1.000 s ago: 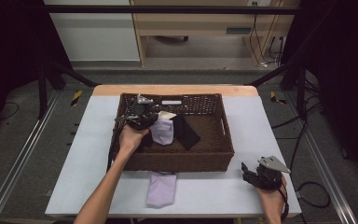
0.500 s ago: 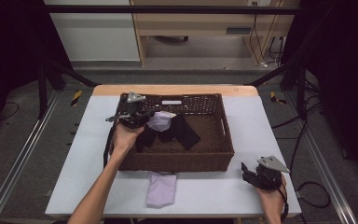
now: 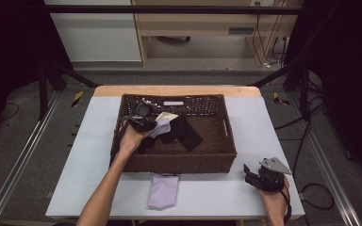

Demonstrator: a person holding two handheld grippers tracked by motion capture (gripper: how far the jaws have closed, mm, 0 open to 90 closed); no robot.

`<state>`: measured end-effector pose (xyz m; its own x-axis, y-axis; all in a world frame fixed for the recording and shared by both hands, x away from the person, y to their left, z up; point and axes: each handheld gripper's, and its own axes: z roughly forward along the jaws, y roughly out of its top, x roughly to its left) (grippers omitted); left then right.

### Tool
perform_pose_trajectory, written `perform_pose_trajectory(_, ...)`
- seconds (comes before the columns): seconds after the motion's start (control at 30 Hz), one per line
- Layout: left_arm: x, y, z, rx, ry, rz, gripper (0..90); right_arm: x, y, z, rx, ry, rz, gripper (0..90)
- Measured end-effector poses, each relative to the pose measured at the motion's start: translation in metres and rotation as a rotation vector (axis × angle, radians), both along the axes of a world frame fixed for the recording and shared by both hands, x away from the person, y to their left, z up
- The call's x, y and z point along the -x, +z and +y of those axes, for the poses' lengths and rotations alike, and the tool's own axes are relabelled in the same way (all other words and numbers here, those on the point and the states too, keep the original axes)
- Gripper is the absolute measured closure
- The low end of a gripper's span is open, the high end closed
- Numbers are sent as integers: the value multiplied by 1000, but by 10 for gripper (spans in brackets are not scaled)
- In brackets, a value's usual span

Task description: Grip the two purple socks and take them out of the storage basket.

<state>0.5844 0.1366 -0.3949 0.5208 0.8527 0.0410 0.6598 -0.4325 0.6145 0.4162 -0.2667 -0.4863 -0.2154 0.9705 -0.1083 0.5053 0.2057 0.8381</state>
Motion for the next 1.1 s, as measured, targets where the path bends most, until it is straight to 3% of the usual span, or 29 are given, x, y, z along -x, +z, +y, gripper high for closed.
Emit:
perform_pose_trajectory(0.1, -1, -1, 0, -14, 14, -4, 625, 0, 0, 0, -4, -3, 6, 220)
perform_pose_trajectory(0.2, -4, -4, 0, -17, 14, 20, 508, -1, 0, 0, 1, -3, 11, 218)
perform_pose_trajectory(0.33, -7, -4, 0, -1, -1, 25, 474, -1, 0, 0, 4, -2, 10, 218)
perform_pose_trajectory(0.47, -14, -10, -8, -22, -37, 73, 443, -1, 0, 0, 1, -4, 12, 213)
perform_pose_trajectory(0.53, -17, -13, -11, -48, -45, 94, 448, -1, 0, 0, -2, -2, 7, 211)
perform_pose_trajectory(0.6, -19, -16, -12, -69, -38, 124, 514, -1, 0, 0, -3, -1, 8, 211)
perform_pose_trajectory(0.73, -17, -16, -11, -82, -36, 147, 790, -1, 0, 0, -4, 0, 13, 211)
perform_pose_trajectory(0.87, -12, -9, -9, -47, -44, 95, 849, 0, 0, 0, -3, 0, 7, 211)
perform_pose_trajectory(1.0, 1, 7, -2, 63, -51, -11, 852, -1, 0, 0, -6, -4, 12, 211)
perform_pose_trajectory(1.1, 14, 21, 6, 106, -54, -81, 852, -1, 0, 0, -5, -5, 10, 211)
